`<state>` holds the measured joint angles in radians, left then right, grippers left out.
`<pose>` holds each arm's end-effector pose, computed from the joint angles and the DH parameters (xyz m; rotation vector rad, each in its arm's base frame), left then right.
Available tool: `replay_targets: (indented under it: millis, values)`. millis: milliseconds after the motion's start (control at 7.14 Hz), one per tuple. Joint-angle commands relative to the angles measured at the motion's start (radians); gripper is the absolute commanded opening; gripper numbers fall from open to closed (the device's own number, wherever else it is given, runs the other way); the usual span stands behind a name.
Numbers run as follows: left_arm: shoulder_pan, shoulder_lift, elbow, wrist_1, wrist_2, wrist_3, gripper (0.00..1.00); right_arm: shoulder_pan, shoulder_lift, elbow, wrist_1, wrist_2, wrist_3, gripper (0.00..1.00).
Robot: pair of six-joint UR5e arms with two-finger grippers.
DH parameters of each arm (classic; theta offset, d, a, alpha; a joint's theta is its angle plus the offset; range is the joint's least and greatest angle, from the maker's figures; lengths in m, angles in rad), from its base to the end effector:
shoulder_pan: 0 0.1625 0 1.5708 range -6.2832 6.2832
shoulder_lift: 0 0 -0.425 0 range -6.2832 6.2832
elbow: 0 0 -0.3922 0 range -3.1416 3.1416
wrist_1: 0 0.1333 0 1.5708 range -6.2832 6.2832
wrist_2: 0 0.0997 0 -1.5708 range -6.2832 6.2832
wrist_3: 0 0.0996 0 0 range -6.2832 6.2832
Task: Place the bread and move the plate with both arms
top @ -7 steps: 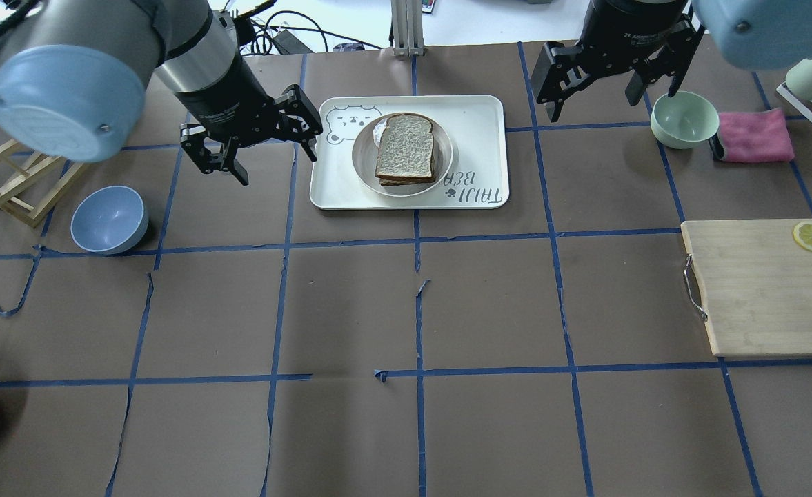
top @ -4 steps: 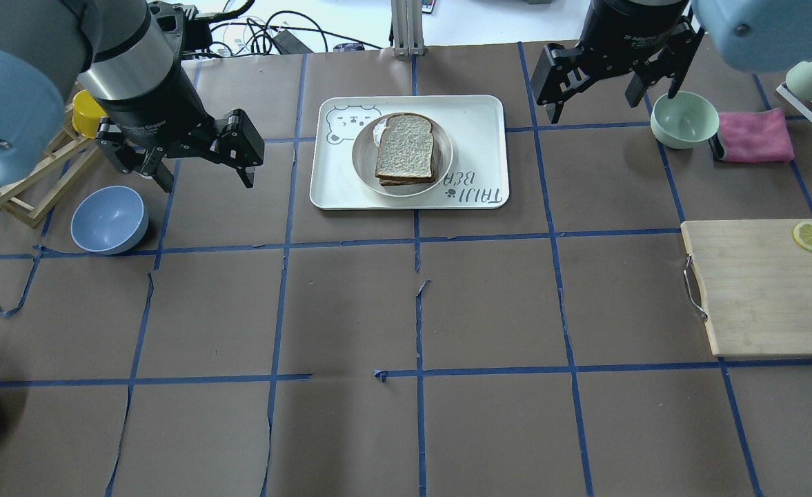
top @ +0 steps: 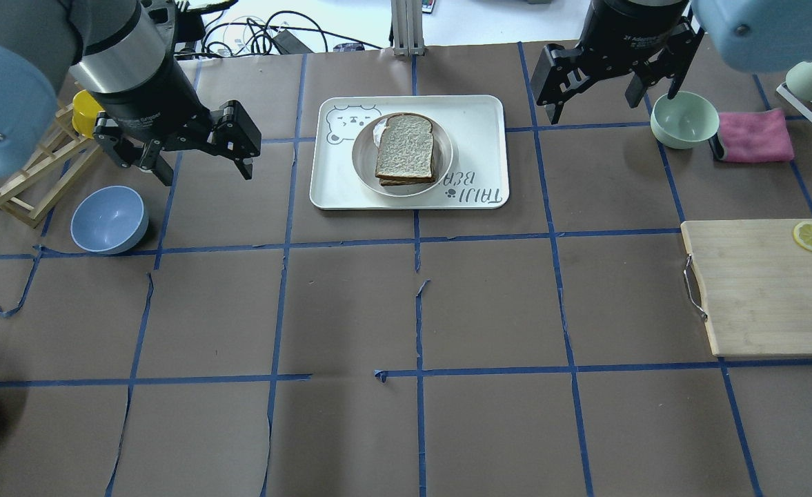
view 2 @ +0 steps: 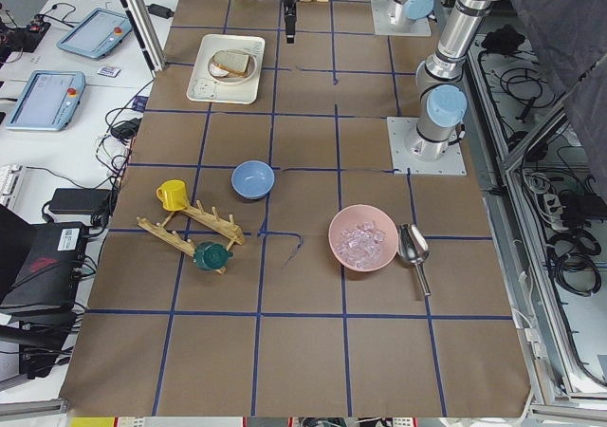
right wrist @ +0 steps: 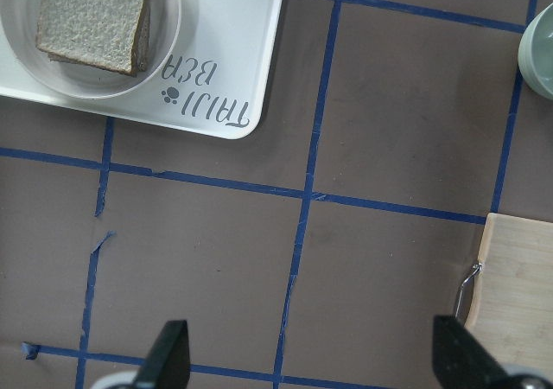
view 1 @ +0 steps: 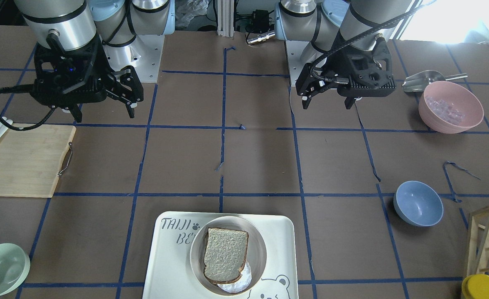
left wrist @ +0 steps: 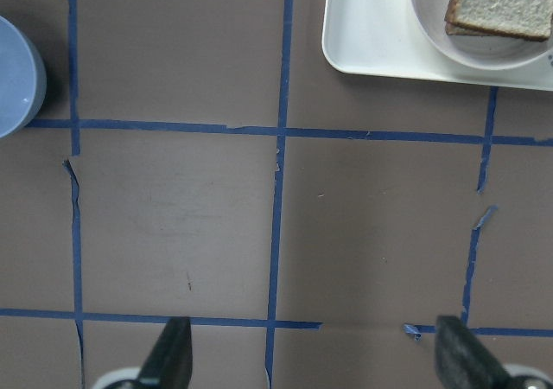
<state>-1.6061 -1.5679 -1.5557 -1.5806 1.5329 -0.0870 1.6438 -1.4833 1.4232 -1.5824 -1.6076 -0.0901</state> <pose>-0.1543 -0.4863 0.4958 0.0800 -3.1022 0.0091 0.1683 -0.5243 0.5173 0.2507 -3.0921 0.1108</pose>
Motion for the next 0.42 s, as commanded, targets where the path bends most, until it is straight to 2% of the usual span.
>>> replay_targets:
  millis: [0, 280]
  values:
    - [0.003, 0.005, 0.002, 0.001, -0.007, 0.001, 1.0, 0.001, 0.0, 0.0, -0.001, 0.002, 0.001, 1.0]
    - [0.003, 0.008, -0.003, 0.001, -0.007, 0.001, 1.0, -0.001, 0.0, 0.0, -0.002, -0.002, -0.002, 1.0]
